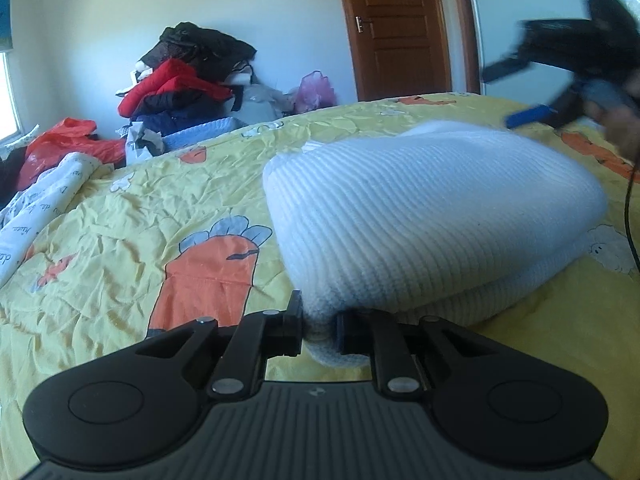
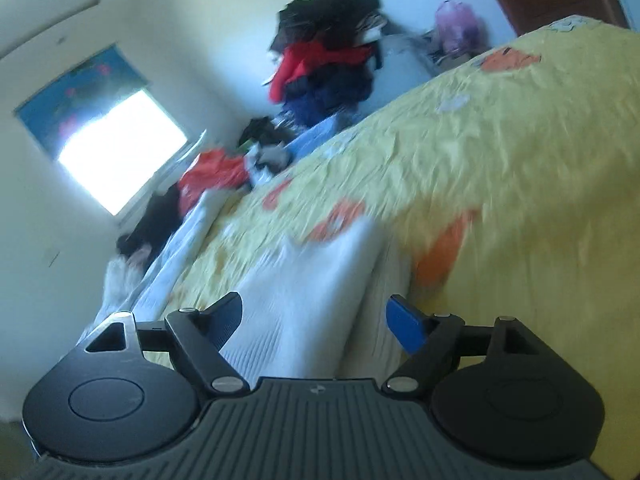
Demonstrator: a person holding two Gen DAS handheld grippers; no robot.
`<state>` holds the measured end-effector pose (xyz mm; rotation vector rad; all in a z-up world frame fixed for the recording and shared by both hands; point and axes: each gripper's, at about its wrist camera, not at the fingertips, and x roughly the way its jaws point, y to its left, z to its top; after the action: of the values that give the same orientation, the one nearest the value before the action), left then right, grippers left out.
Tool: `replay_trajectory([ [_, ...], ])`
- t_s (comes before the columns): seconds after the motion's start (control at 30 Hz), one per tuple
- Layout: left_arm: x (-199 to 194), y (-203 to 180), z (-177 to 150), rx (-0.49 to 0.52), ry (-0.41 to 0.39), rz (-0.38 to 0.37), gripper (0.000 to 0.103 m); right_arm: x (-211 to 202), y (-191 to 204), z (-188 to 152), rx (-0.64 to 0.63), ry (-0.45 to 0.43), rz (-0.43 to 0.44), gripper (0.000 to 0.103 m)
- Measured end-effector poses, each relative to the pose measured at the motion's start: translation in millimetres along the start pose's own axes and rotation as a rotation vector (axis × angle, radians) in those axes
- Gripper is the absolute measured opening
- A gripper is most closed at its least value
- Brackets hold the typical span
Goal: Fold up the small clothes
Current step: 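Grasp the folded white sweater bundle edge with both tools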
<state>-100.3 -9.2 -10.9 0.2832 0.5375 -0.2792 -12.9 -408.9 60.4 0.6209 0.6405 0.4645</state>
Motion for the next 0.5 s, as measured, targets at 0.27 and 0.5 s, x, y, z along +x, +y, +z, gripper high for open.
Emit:
replay_trajectory([
  [0.27, 0.4, 7.5, 9.4, -0.034, -0.018, -0.004, 0.016, 112.2, -8.9, 34.2, -0.043, 0.188, -0.113, 0.037],
  [0.5, 19.3, 28.0, -3.6, -0.204, 0.035, -0.063, 0.015, 110.0, -35.9, 29.6, -0.041, 0.141, -0.11, 0.017],
])
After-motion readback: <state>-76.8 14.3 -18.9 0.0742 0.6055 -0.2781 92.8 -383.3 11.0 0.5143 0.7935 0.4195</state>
